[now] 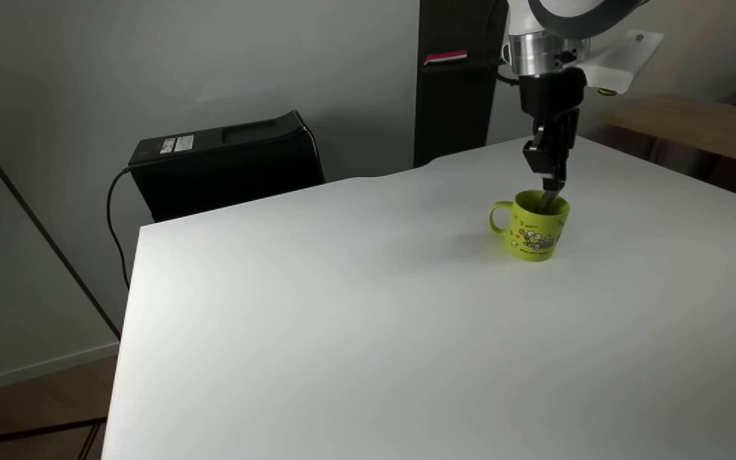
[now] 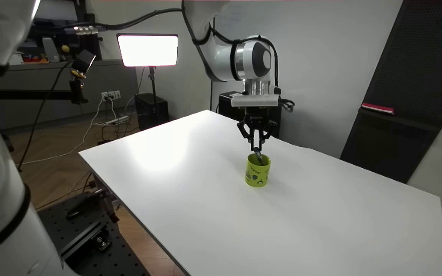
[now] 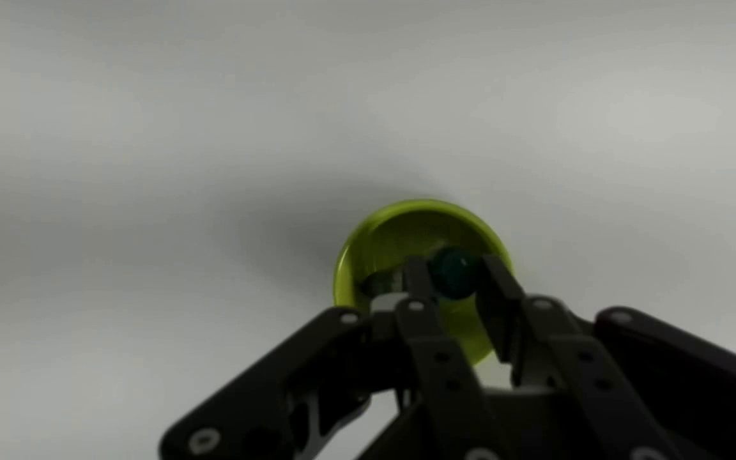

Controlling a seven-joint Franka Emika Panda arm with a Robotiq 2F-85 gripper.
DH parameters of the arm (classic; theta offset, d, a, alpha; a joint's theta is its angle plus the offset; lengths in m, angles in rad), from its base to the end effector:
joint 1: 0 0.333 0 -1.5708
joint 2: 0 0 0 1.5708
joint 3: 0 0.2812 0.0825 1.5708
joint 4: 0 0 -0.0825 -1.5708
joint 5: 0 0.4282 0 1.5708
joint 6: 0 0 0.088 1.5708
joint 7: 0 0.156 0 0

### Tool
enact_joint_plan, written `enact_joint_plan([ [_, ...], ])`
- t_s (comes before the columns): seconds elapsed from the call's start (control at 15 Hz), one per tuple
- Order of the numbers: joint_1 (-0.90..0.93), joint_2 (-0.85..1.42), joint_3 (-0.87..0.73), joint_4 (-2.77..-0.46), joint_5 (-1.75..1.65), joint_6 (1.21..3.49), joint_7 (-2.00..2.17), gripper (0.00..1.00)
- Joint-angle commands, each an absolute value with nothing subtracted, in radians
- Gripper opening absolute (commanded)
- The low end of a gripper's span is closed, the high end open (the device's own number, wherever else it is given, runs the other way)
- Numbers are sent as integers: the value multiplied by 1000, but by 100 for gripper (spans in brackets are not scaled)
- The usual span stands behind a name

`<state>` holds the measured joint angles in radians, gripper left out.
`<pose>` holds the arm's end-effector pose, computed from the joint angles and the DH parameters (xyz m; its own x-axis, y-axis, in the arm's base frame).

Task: Remove the marker from the mug and put it on the table

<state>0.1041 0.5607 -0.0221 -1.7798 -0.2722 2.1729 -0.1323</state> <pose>0.6468 0.0316 0.1224 0.9114 0.3546 -0.2088 0.3920 -0.9025 0.1784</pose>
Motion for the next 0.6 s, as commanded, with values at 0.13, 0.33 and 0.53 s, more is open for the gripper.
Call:
enact_joint_plan([
  [0.13,77,530,-10,-1685,-231,2078,-111,6],
  [0.33,51,511,1,-1628,-164,1978,-134,6],
  [0.53,19,498,12,-1554,-82,1851,-157,6],
])
